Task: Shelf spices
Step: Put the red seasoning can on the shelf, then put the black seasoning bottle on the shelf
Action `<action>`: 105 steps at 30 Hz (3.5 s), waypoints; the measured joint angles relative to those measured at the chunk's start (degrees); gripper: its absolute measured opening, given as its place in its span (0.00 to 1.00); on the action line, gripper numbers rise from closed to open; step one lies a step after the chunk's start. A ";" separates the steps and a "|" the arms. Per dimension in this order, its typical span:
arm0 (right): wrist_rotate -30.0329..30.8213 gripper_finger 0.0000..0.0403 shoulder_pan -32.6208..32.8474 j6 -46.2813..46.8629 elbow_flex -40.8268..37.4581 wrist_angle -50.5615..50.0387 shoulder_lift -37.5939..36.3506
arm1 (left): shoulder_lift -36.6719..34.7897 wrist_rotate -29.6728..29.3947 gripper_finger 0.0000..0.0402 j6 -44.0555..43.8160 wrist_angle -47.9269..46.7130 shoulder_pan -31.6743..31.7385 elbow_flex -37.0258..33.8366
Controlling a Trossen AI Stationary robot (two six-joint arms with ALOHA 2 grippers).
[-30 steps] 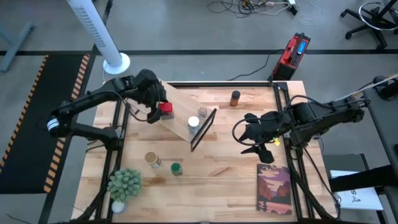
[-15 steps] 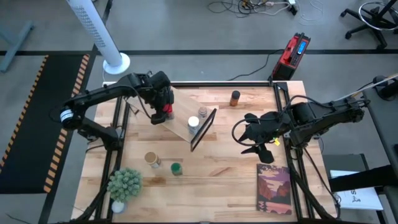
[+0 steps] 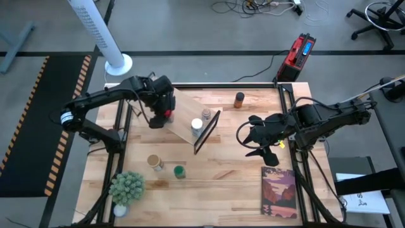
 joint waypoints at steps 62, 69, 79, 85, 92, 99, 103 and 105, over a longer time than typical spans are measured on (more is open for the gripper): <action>2.93 0.49 -0.04 -3.04 -1.23 0.02 0.00 | -1.66 -10.15 0.85 22.22 1.20 -3.57 -0.22; 2.91 0.49 -0.04 -3.28 -1.23 0.04 0.00 | -5.34 -10.14 0.85 18.60 0.50 -5.64 2.96; 10.17 0.49 0.00 -4.11 -1.23 -0.75 0.00 | -6.10 -11.58 0.85 10.44 -1.95 -8.11 15.56; 30.38 0.49 -1.08 -4.14 -1.33 -5.20 0.00 | -6.21 -6.40 0.85 1.07 -1.12 -8.75 19.02; 33.33 0.49 -9.86 -3.01 -5.72 -4.55 -0.02 | -8.50 10.25 0.80 -9.62 7.02 -9.06 18.38; 40.73 0.49 -18.18 -0.41 -12.93 -1.01 -2.71 | -15.56 17.04 0.75 -13.78 19.08 -13.02 10.69; 40.96 0.49 -20.26 -1.03 -18.30 6.22 -6.48 | -20.72 17.02 0.73 -17.97 25.50 -16.44 2.54; 40.86 0.49 -20.70 -2.49 -20.59 8.34 -8.43 | -23.35 17.04 0.72 -20.44 31.15 -18.40 -2.50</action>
